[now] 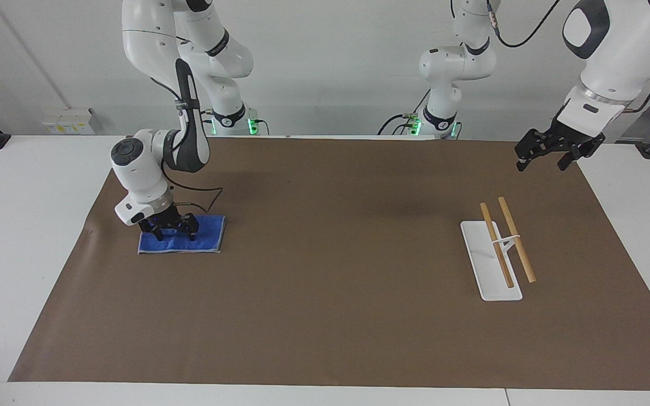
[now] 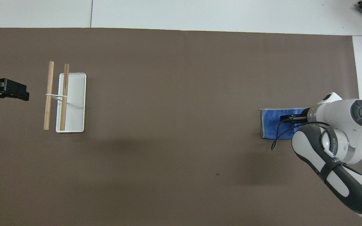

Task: Right arm passes towel to left arm to hang
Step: 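Grasp the blue towel's edge with the right gripper, then lift the towel with the right gripper while the left gripper reaches toward it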

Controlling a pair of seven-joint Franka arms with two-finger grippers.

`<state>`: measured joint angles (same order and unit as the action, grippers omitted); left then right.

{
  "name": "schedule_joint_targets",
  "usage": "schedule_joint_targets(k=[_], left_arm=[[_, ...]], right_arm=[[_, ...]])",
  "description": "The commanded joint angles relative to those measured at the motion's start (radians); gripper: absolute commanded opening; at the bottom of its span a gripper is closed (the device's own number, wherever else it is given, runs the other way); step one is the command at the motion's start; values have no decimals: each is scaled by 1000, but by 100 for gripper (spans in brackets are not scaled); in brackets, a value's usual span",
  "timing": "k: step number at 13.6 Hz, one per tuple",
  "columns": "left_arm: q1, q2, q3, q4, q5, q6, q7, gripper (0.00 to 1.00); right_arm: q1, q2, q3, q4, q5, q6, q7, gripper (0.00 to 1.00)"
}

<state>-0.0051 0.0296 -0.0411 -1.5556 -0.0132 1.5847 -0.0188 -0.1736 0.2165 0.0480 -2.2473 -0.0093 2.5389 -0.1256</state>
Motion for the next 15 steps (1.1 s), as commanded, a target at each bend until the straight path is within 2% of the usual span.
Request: schedule_joint_targets(k=[1, 2, 3, 4, 5, 7, 10, 13, 15], left_arm=[[-10, -30, 3, -41, 1, 31, -1, 100], [-10, -30, 3, -41, 1, 31, 3, 100], [-10, -30, 3, -43, 1, 31, 6, 100], [-10, -30, 3, -43, 1, 31, 11, 100], [-10, -30, 3, -43, 1, 31, 13, 100], [-10, -30, 3, -44, 2, 32, 13, 100], [-9, -30, 3, -44, 1, 32, 14, 100], [-9, -30, 3, -44, 2, 32, 16, 100], [-10, -30, 3, -46, 2, 31, 16, 100]], right_arm=[[-1, -20, 4, -32, 8, 23, -49, 69], [-1, -20, 4, -31, 8, 21, -46, 41], [-3, -20, 4, -31, 8, 20, -43, 19], [-3, -20, 4, -29, 9, 18, -42, 6], [-3, -20, 4, -26, 9, 15, -39, 1], [-1, -43, 9, -23, 9, 3, -13, 0], [29, -91, 49, 20, 70, -124, 136, 0], [129, -129, 56, 102, 192, -262, 284, 0], [189, -135, 59, 171, 206, -336, 424, 0]])
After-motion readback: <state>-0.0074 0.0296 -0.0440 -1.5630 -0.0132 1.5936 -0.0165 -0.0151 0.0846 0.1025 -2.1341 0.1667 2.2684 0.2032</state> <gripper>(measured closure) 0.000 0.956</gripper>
